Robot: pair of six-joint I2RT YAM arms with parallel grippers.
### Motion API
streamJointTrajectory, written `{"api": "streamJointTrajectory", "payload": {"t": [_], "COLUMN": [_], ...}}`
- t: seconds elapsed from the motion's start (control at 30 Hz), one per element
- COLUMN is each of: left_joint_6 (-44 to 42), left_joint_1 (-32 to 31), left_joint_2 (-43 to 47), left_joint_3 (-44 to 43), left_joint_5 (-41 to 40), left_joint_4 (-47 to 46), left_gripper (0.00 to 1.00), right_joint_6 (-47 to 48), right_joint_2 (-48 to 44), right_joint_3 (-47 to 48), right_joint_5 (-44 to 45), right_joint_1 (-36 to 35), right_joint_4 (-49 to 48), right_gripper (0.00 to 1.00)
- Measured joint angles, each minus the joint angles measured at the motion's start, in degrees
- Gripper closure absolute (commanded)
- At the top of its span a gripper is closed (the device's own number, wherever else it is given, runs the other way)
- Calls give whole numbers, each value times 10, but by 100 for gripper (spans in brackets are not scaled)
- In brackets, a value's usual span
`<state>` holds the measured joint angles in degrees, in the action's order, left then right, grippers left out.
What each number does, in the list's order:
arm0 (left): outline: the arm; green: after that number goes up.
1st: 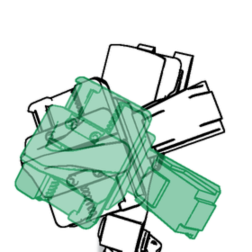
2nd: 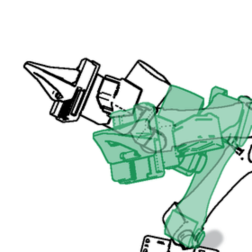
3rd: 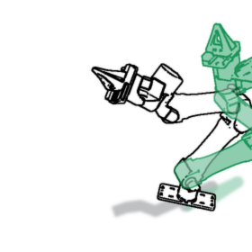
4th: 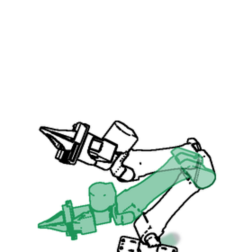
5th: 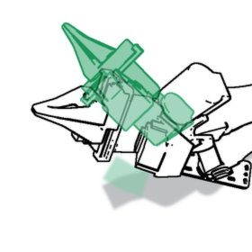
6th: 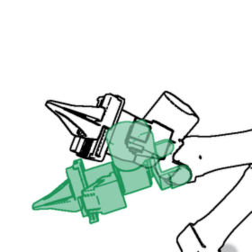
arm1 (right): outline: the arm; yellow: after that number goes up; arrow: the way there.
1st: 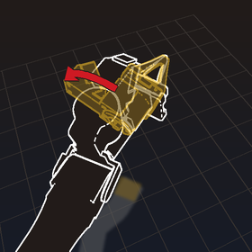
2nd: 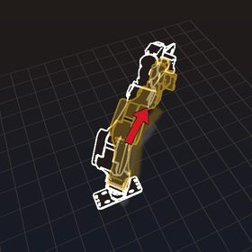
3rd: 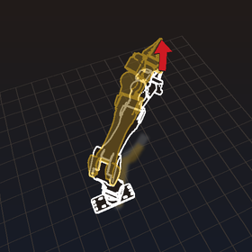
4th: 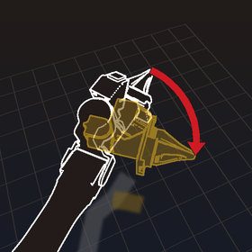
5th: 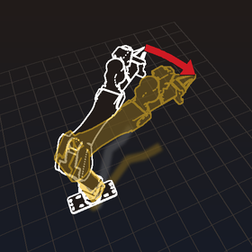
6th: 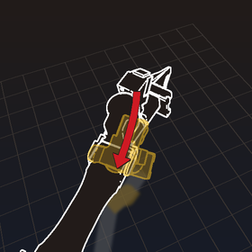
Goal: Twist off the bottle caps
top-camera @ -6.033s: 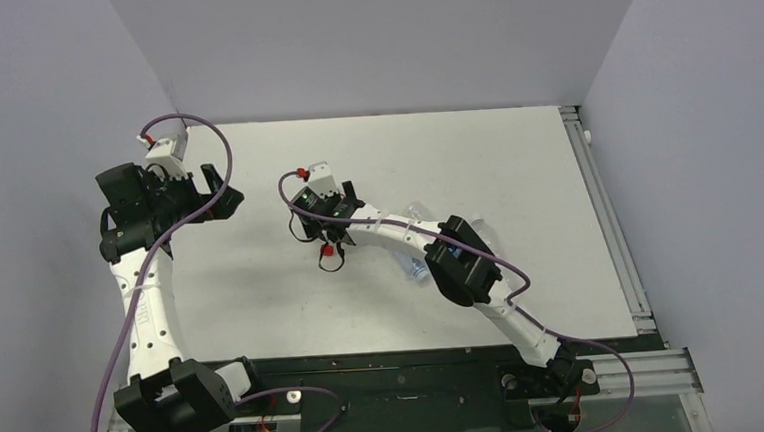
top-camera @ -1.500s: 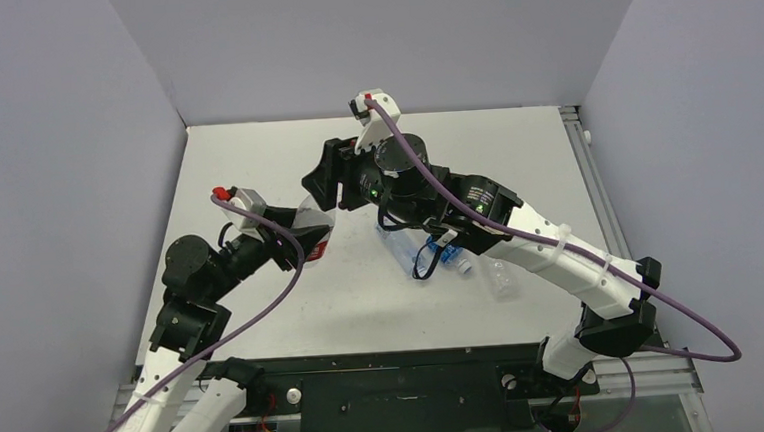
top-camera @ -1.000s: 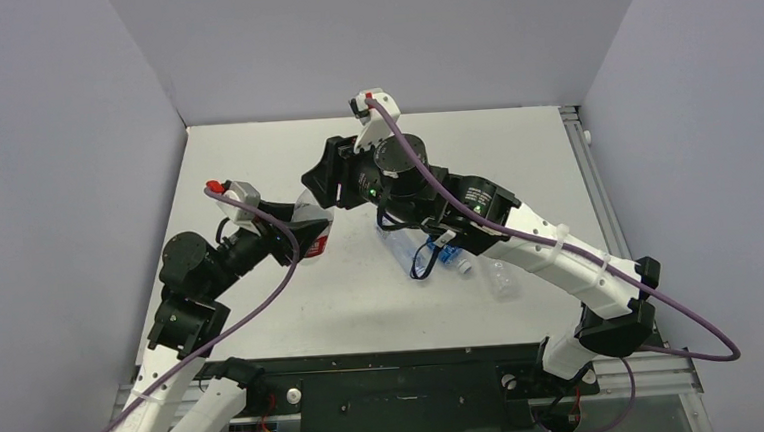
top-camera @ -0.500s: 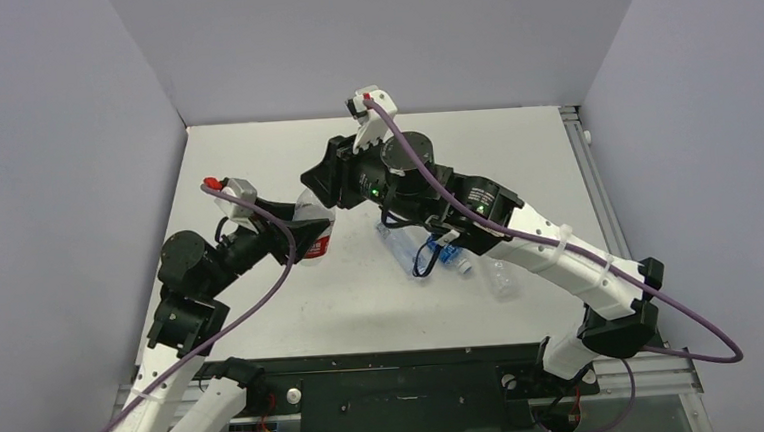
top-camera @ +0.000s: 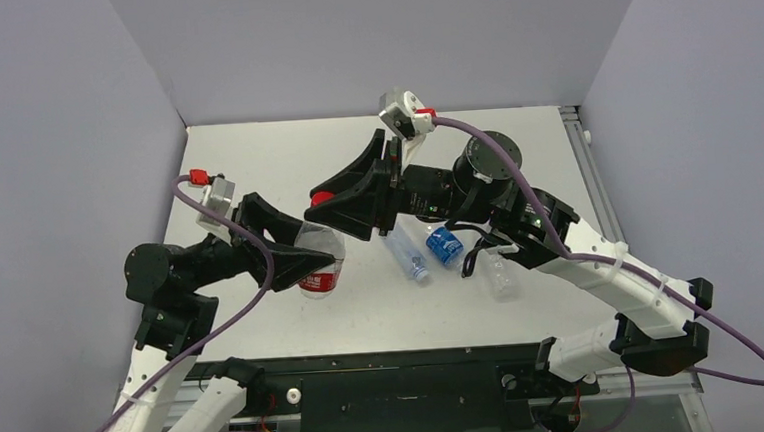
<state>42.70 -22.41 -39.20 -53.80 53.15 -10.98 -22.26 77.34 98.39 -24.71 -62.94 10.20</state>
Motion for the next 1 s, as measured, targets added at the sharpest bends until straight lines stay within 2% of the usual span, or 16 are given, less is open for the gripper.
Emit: {"api": "streamJointTrajectory", "payload": {"t": [0.07,0.1,0.17,0.27,0.4,0.5,0.63,0.9,1.0], "left_joint_6": [15,17,16,-9,-98,-171,-244,-291,-295], "left_joint_1": [0,0,0,0,0,0,0,0,0], "left_joint_2": [-3,-4,-7,-13,-15,-14,-14,2,8], "left_joint_3": [-4,-4,-5,-6,-6,-6,-3,7,7], "left_joint_5": [21,26,31,24,-35,-90,-165,-233,-241], "left_joint_4": [-12,-14,-14,6,71,121,160,165,165], "left_gripper": [71,71,70,71,79,83,83,83,82], "right_joint_6": [5,9,16,25,28,26,12,-23,-34], "right_joint_2": [0,0,1,0,2,33,102,162,165], "right_joint_3": [7,12,24,37,56,123,226,234,234], "right_joint_5": [-21,-23,-10,66,207,310,423,479,478], "right_joint_1": [0,0,-2,-10,-27,-44,-63,-65,-65], "right_joint_4": [3,12,40,72,124,178,237,275,275], "right_gripper": [73,43,23,19,18,17,24,38,52]}}
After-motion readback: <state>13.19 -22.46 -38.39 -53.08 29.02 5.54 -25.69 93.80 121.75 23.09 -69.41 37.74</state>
